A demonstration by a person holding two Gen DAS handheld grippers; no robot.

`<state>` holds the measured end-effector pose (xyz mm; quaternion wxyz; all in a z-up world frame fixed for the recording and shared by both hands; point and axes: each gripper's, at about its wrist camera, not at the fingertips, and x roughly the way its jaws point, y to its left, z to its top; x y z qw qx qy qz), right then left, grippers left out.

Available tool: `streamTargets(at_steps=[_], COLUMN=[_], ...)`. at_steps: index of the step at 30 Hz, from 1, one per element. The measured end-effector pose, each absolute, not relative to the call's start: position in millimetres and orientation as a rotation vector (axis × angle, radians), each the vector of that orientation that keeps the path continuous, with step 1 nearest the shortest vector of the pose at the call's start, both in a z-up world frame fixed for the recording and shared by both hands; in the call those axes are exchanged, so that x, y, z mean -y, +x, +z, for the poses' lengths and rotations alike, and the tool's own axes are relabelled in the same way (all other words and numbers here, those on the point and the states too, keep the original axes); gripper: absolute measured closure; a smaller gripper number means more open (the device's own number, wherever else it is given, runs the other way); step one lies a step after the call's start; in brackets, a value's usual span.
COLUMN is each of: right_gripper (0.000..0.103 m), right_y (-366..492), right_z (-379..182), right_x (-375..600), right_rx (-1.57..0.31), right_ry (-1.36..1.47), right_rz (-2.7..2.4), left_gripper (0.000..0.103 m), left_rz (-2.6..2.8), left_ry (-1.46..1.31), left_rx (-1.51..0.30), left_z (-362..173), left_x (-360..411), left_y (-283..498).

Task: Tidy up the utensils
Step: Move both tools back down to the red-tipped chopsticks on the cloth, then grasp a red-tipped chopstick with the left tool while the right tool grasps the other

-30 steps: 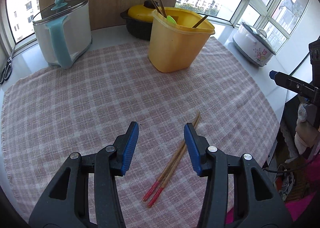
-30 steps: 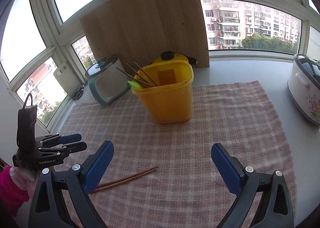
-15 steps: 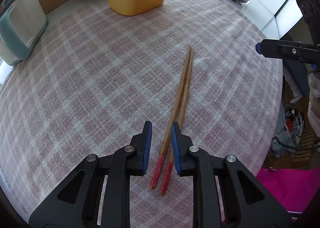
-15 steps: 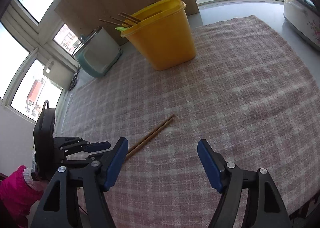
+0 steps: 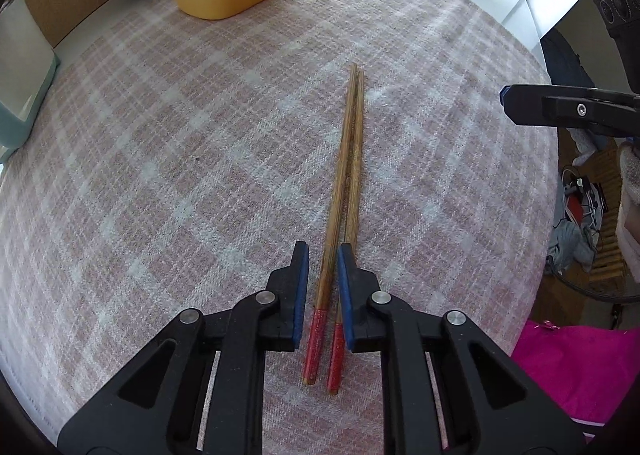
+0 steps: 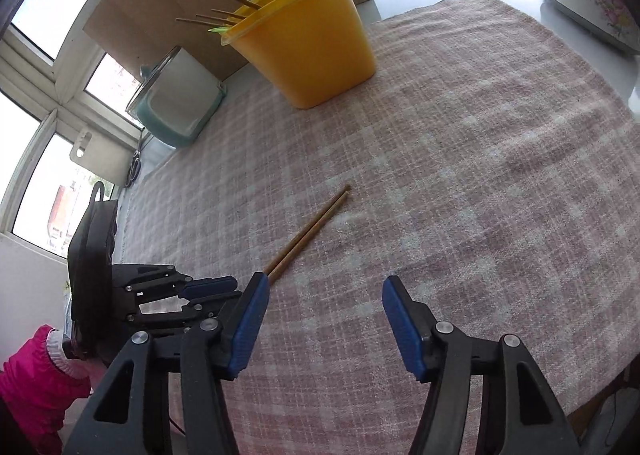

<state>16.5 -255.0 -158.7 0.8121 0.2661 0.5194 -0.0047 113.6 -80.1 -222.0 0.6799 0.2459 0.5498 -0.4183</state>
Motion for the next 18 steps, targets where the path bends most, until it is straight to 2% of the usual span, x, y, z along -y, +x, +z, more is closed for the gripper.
streamTargets(at_steps=[9, 12, 16, 18], right_gripper=[0.044, 0.05, 0.062, 0.063], right_y=[19.4, 21.9, 28.1, 32.8], right_z=[-161.4, -166.7, -175.6, -180.0], right_x=[253.2, 254.6, 251.2, 247.0], right_rx=[-1.125, -1.145, -1.184, -1.199], right_ry=[0.578, 0.604, 0.626, 0.635], right_rz=[-0.043, -0.059, -0.06, -0.054], left_gripper=[0.09, 0.093, 0.096, 0.096], left_rz=[-0.93, -0.907, -0.867, -0.851], left_ry=[0.568, 0.528, 0.505, 0.488], left_rx=[-1.228, -1.235, -1.233, -1.239], left_z=[-231.2, -232.6, -232.9, -233.0], left_x=[104.5, 109.6, 104.6, 97.5], left_y=[122.0, 130.4, 138.2, 141.4])
